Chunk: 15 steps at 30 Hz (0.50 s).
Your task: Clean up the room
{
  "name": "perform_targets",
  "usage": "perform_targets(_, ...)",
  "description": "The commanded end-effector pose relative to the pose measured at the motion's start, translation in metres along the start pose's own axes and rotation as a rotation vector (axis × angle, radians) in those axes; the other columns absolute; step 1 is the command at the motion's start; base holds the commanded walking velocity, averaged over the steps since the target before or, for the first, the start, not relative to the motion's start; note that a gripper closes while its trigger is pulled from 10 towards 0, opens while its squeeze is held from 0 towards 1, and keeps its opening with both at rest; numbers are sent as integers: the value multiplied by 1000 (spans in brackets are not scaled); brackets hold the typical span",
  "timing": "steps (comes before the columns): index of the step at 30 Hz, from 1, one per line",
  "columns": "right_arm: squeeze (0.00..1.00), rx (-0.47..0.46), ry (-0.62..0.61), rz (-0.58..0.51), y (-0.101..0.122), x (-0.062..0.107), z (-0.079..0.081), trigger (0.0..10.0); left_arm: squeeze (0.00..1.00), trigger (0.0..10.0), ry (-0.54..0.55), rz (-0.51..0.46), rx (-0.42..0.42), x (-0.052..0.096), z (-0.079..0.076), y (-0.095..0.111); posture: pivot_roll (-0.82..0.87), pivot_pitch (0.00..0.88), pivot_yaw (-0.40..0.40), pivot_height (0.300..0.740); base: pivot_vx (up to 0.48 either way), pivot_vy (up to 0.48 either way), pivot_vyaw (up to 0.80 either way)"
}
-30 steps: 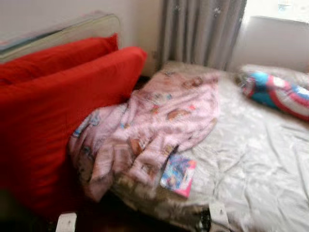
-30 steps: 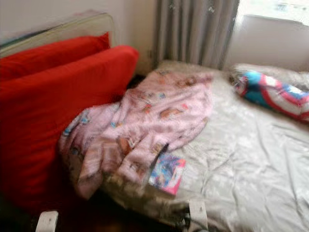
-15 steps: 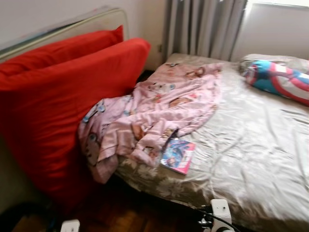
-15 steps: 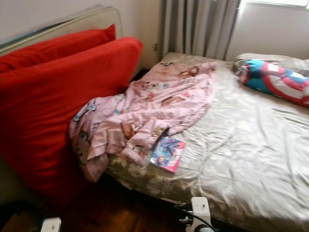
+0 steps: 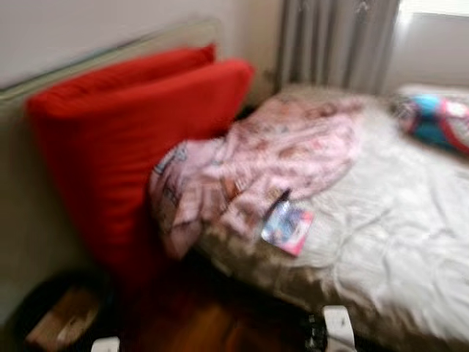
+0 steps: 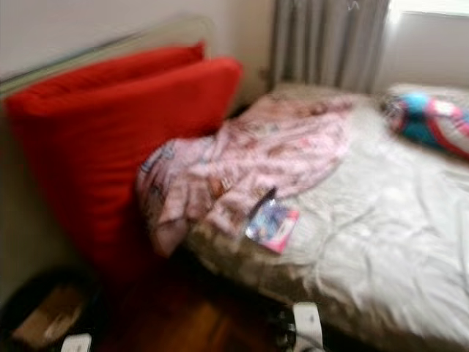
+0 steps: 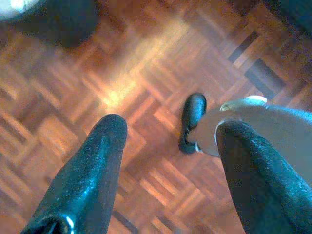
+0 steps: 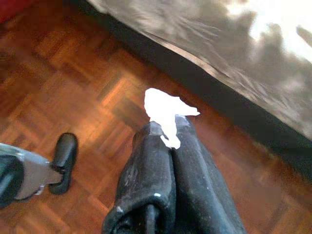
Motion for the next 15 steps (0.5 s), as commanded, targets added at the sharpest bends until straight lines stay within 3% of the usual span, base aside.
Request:
perform_targets(1,0,8,-3,-7,1,0,-2,10000,0,10000,-4,-5,-18,-1,-1,3,15,0,-40,740,0,0,794)
perform_targets(15,0,20,9,-4,0,0,-3,10000,0,10000,2,-3,-29,-1,-1,3,18,0,-46,740,0,0,794)
Point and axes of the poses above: a point about 5 cm out from each wrist's last joint towards the gripper, its own x axis pointing back from the gripper into the wrist, its own y axis along the axis of the wrist's last joint, z = x × y, the point moved 1 cm from there along -x, pointing out of the wrist towards the gripper, and after that the axes turned 14 degrees about x, right-handed, at the moved point
